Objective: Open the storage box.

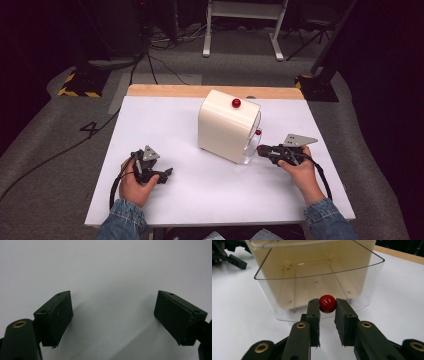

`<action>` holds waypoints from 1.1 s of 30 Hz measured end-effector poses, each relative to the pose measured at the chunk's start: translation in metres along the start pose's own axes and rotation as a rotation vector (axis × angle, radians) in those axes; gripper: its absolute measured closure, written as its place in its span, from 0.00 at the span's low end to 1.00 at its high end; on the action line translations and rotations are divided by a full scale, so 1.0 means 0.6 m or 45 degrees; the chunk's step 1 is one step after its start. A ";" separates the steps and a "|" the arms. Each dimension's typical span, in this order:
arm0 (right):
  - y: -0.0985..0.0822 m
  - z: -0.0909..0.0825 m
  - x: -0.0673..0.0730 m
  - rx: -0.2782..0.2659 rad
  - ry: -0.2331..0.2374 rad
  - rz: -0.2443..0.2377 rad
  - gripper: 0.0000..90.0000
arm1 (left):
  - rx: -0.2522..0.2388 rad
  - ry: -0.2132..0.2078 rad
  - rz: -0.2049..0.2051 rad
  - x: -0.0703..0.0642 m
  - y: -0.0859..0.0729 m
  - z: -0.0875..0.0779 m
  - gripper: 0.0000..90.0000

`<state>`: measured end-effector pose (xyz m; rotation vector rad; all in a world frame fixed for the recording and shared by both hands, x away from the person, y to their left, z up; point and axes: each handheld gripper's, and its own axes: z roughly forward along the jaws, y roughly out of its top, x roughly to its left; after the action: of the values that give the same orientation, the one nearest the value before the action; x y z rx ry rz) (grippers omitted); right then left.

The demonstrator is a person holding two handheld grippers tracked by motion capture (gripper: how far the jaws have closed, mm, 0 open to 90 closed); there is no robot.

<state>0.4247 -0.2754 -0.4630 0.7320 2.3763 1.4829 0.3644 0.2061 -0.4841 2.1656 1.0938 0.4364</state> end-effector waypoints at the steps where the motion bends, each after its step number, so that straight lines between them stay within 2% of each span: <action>1: -0.002 -0.005 0.000 0.011 -0.006 -0.008 0.83 | 0.000 0.000 0.002 0.000 0.000 0.000 0.17; 11: -0.019 -0.065 0.002 0.019 -0.045 0.012 0.83 | 0.001 -0.003 -0.001 0.000 0.000 0.000 0.17; 18: -0.035 -0.094 0.003 0.009 -0.061 0.032 0.83 | 0.000 -0.004 -0.001 0.001 0.001 0.000 0.17; 25: -0.050 -0.104 0.000 0.030 -0.064 0.050 0.82 | 0.000 -0.003 -0.001 0.001 0.000 0.000 0.17; 31: -0.065 -0.099 -0.003 0.094 -0.068 0.057 0.82 | 0.000 -0.002 0.001 0.001 0.000 0.000 0.17; 33: -0.070 -0.098 -0.004 0.144 -0.087 0.055 0.76 | 0.000 -0.003 0.000 0.001 0.000 0.000 0.17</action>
<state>0.3879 -0.3366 -0.4736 0.8514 2.4230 1.3255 0.3649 0.2063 -0.4840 2.1656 1.0924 0.4342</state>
